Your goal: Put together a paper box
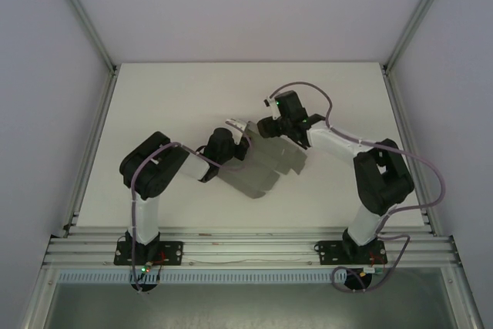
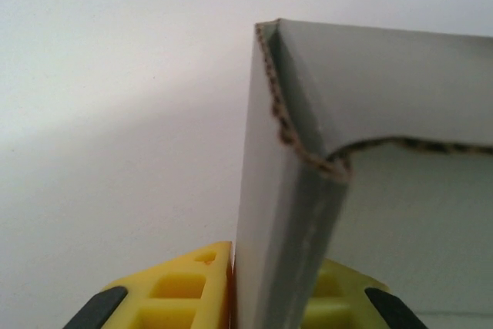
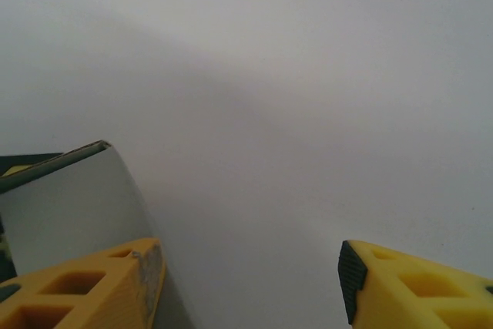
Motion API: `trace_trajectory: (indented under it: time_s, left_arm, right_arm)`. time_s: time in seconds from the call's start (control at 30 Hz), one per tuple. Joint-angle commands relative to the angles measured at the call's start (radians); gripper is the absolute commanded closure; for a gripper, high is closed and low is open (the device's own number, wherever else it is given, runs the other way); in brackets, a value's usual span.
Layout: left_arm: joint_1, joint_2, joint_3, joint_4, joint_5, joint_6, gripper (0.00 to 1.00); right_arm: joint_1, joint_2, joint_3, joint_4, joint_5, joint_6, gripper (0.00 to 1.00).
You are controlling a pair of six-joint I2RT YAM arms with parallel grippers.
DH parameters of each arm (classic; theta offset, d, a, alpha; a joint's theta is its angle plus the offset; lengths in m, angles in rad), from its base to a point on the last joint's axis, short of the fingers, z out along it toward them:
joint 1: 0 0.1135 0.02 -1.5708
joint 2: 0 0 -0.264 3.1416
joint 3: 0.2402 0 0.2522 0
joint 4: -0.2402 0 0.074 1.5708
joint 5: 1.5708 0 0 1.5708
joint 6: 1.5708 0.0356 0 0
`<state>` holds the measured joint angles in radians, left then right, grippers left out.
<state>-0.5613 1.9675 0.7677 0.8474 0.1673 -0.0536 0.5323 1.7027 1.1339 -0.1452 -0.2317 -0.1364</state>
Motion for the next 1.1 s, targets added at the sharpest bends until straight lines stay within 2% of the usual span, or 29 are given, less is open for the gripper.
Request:
trace_trajectory:
  time_s: [0.0,0.13,0.23,0.3,0.43,0.6,0.63,0.7,0.93,0.97,1.0,1.03,1.07]
  left_arm:
    - [-0.005,-0.028,-0.007,-0.064,-0.020,-0.030,0.81]
    - [-0.005,-0.037,-0.022,-0.059,-0.012,-0.060,0.81]
    - [-0.005,-0.053,-0.062,-0.020,-0.013,-0.076,0.72]
    - [-0.005,-0.090,-0.080,-0.014,-0.009,-0.077,0.70]
    - [-0.005,-0.147,-0.108,-0.029,-0.007,-0.069,0.61]
    - [-0.002,-0.195,-0.140,-0.003,-0.056,-0.072,0.60]
    - [-0.002,-0.189,-0.134,-0.007,-0.060,-0.061,0.61]
    - [0.003,-0.162,-0.112,-0.011,-0.066,-0.049,0.69]
    - [0.009,-0.068,-0.052,0.053,0.018,-0.034,0.85]
    - [0.008,-0.066,-0.041,0.051,0.032,-0.031,0.88]
    - [0.009,-0.066,-0.028,0.046,0.044,-0.030,0.96]
    - [0.008,-0.038,-0.017,0.043,0.036,-0.032,1.00]
    - [0.008,-0.032,-0.008,0.037,0.015,-0.040,1.00]
  right_arm:
    - [0.063,-0.015,-0.096,-0.036,0.016,-0.058,0.38]
    - [0.095,-0.046,-0.130,0.000,0.060,-0.040,0.39]
    - [0.100,-0.046,-0.131,-0.021,0.104,-0.042,0.40]
    - [0.103,-0.042,-0.129,-0.030,0.109,-0.036,0.41]
    - [0.118,-0.042,-0.128,-0.030,0.120,-0.038,0.41]
    - [0.125,-0.034,-0.124,-0.045,0.134,-0.032,0.43]
    - [0.125,-0.032,-0.124,-0.045,0.129,-0.028,0.44]
    - [0.125,-0.031,-0.122,-0.040,0.124,-0.017,0.44]
    - [0.125,0.012,-0.078,-0.081,0.111,-0.010,0.47]
    - [0.124,0.022,-0.066,-0.097,0.108,-0.010,0.47]
    - [0.124,0.031,-0.055,-0.113,0.108,-0.007,0.47]
    - [0.123,0.039,-0.041,-0.126,0.118,0.004,0.48]
    - [0.119,0.043,-0.033,-0.137,0.118,0.011,0.48]
